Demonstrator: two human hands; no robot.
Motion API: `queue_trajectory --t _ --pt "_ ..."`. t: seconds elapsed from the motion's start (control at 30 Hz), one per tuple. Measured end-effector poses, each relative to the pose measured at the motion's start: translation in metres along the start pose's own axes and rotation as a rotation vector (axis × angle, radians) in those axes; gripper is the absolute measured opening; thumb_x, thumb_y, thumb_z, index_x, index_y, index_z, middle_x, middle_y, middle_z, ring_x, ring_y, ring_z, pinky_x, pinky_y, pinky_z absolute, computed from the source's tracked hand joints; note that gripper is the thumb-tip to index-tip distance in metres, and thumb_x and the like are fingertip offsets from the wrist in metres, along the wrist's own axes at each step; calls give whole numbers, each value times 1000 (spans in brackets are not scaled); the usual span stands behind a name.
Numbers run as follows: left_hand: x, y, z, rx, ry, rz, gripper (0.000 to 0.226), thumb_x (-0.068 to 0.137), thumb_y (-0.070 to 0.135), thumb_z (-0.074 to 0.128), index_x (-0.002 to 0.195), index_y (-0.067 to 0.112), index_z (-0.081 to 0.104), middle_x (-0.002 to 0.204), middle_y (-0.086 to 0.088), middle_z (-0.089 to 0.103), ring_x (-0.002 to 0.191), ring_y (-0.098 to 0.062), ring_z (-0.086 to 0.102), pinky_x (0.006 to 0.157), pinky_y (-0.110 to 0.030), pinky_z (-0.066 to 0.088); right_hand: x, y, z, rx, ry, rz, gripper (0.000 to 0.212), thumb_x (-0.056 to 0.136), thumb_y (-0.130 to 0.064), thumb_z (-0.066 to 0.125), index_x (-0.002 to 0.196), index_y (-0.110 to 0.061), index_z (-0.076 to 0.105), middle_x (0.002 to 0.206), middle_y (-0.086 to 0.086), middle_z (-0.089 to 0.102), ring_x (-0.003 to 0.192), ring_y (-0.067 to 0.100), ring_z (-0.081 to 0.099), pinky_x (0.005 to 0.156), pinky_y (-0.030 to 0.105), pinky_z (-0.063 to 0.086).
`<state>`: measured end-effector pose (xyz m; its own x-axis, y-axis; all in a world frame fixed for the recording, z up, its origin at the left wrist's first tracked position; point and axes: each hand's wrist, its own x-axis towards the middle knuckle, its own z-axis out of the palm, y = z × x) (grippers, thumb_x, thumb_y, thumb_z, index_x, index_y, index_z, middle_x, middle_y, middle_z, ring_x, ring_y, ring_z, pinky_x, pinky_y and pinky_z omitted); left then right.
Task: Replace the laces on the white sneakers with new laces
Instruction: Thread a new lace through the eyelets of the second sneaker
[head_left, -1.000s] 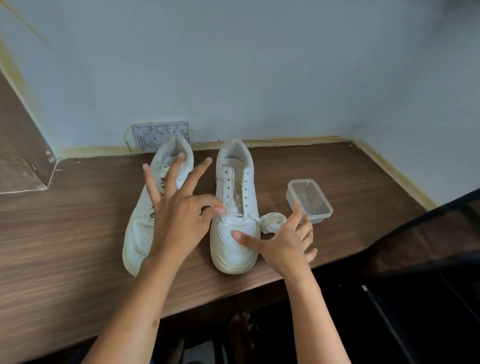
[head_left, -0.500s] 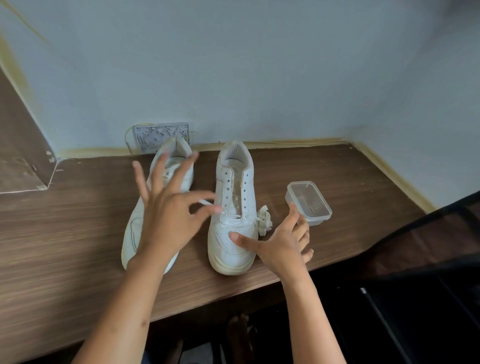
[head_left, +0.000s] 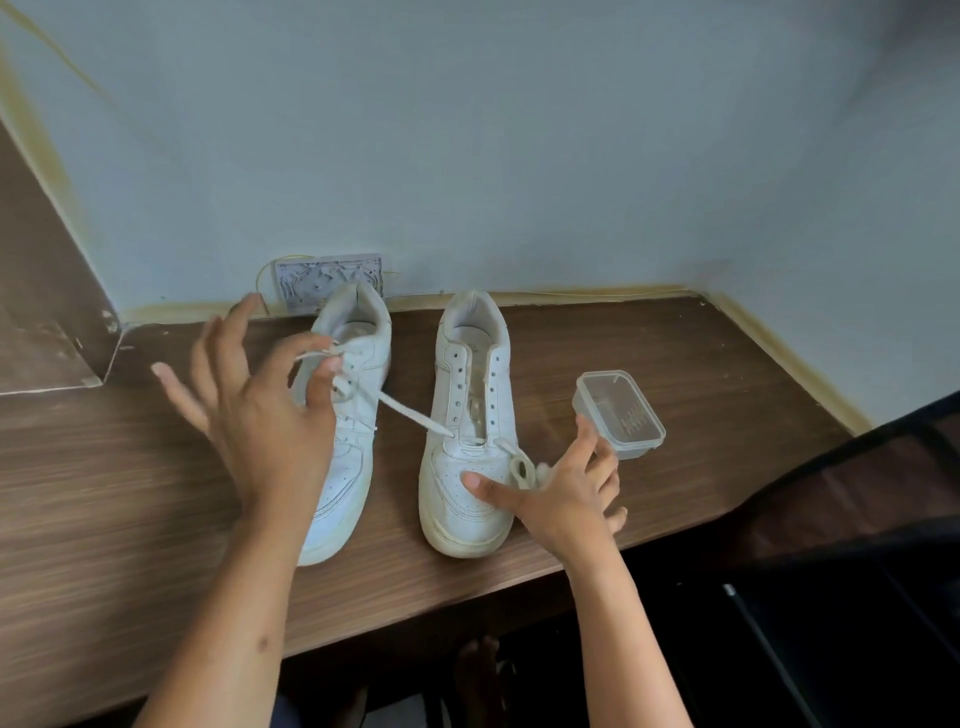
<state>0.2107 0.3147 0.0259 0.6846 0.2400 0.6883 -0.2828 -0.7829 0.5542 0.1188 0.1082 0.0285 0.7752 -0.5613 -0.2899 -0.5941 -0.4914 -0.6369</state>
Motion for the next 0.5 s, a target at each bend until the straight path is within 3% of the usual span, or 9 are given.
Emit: queue_trajectory --t 0.07,0.17,0.3,0.4,0.5 --pt "1 1 2 -48 -99 142 27 81 48 70 101 29 76 146 -2 46 138 -34 33 116 -63 1 1 -1 0 -4 1 14 150 45 -74 82 150 -31 -16 160 4 -14 149 29 -13 117 63 -3" --pt "-5 16 9 -89 -300 391 23 76 59 68 85 40 77 146 4 50 142 -34 28 117 -60 -5 1 -1 0 -10 11 13 150 45 -74 82 151 -31 -15 160 4 -13 149 29 -12 117 63 -3" --pt "-20 26 18 -60 -436 473 9 70 44 83 70 43 73 144 10 52 145 -31 27 117 -59 -9 1 -1 1 -16 15 20 150 44 -75 81 151 -30 -14 160 4 -13 149 28 -11 117 62 -3" --pt "-17 27 17 -38 -351 432 11 72 40 83 68 41 73 137 12 57 140 -28 36 117 -61 -5 1 0 1 -13 9 18 150 44 -75 81 151 -30 -15 160 5 -13 149 28 -11 117 63 -2" --pt "-7 15 7 -27 -101 249 9 78 37 81 72 32 75 125 6 63 128 -27 50 116 -63 3 0 0 0 -13 -6 11 150 45 -76 80 151 -30 -15 160 5 -13 149 30 -10 117 63 -2"
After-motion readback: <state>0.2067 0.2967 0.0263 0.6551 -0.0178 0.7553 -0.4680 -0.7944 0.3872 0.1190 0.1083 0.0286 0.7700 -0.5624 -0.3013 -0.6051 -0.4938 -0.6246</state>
